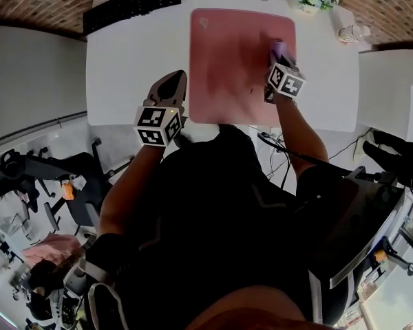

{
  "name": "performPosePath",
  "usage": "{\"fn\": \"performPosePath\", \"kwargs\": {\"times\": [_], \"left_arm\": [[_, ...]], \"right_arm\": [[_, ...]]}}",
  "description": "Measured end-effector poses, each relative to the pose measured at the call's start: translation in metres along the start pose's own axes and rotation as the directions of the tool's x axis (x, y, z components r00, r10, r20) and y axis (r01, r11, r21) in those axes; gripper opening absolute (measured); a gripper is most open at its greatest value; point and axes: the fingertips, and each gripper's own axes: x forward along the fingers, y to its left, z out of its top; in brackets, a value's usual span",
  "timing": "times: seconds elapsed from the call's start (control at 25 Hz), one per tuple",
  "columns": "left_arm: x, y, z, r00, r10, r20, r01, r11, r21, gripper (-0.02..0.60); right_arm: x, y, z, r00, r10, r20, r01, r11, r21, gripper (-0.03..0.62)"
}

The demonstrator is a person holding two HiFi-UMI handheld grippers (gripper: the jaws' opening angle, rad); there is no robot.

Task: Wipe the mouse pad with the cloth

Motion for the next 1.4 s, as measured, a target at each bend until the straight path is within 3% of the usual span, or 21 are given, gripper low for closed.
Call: {"fn": "performPosePath", "kwargs": {"times": [0.6,0.92,1.4], "left_arm": [[-0.047,0.031,-0.008,0.993,0.113,0.033,-0.112,0.993,-0.038,0.005],[-0.065,0.041,-0.013,0.986,0.157,0.047,-0.154,0.986,-0.066,0.004],[-0.091,0.053,-0.022,0.973,0.225,0.057,-0.219,0.971,-0.094,0.004]], "right_arm": [[0.025,0.095,-0.019,0.984,0.160,-0.075,-0.164,0.985,-0.061,0.058],[0.034,0.131,-0.020,0.974,0.201,-0.102,-0.210,0.974,-0.082,0.058],[0.043,0.204,-0.037,0.934,0.321,-0.155,-0.338,0.937,-0.094,0.058]]}}
